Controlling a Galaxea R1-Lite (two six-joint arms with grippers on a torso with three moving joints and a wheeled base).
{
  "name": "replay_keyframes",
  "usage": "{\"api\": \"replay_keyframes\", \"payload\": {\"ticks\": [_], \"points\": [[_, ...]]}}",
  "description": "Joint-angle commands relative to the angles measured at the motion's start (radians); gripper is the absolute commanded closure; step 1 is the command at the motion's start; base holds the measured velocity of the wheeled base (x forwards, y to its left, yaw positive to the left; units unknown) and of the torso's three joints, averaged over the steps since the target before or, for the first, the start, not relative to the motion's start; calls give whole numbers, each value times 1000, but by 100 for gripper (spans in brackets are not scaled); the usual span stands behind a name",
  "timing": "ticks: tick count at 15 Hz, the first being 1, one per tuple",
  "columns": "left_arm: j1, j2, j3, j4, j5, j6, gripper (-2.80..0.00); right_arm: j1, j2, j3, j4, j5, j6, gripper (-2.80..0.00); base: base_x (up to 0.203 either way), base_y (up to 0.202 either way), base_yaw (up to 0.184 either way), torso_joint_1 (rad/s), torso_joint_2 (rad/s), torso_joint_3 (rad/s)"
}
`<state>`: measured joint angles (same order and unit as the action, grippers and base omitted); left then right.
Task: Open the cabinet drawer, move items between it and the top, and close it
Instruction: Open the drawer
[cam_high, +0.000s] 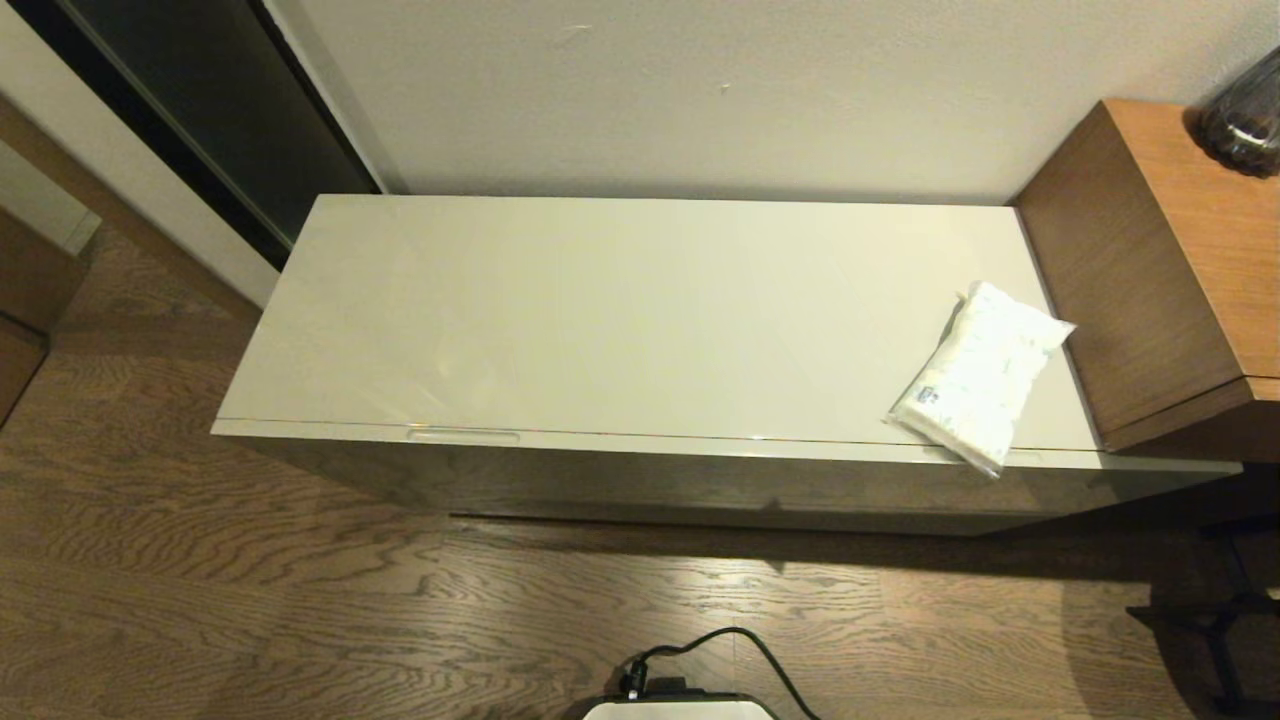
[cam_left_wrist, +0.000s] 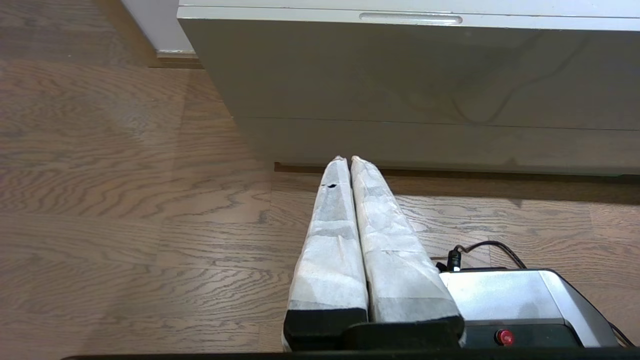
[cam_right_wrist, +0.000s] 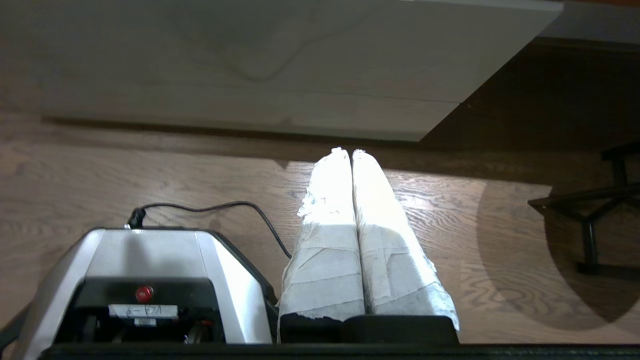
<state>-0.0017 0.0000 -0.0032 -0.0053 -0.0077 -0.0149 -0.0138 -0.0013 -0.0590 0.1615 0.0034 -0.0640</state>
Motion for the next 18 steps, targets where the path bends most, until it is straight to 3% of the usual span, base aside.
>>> {"api": "replay_keyframes", "payload": {"ticks": [1,3,5,8,9,12,15,18], "points": [[0,2,0,-1,0,0,0,0,0,-4,-6,0,3,0,0,0,0,0,0,0],[0,2,0,-1,0,0,0,0,0,-21,-5,3,2,0,0,0,0,0,0,0],[0,2,0,-1,0,1,0,0,1,-168,84,41,5,0,0,0,0,0,0,0],[0,2,0,-1,0,0,0,0,26,-469,446,160,11,0,0,0,0,0,0,0],[0,2,0,-1,0,0,0,-1,78,-530,486,175,21,0,0,0,0,0,0,0],[0,2,0,-1,0,0,0,-6,378,-751,574,190,116,0,0,0,0,0,0,0],[0,2,0,-1,0,0,0,-9,694,-969,762,167,194,0,0,0,0,0,0,0],[0,2,0,-1,0,0,0,-10,958,-1059,838,158,295,0,0,0,0,0,0,0]]}}
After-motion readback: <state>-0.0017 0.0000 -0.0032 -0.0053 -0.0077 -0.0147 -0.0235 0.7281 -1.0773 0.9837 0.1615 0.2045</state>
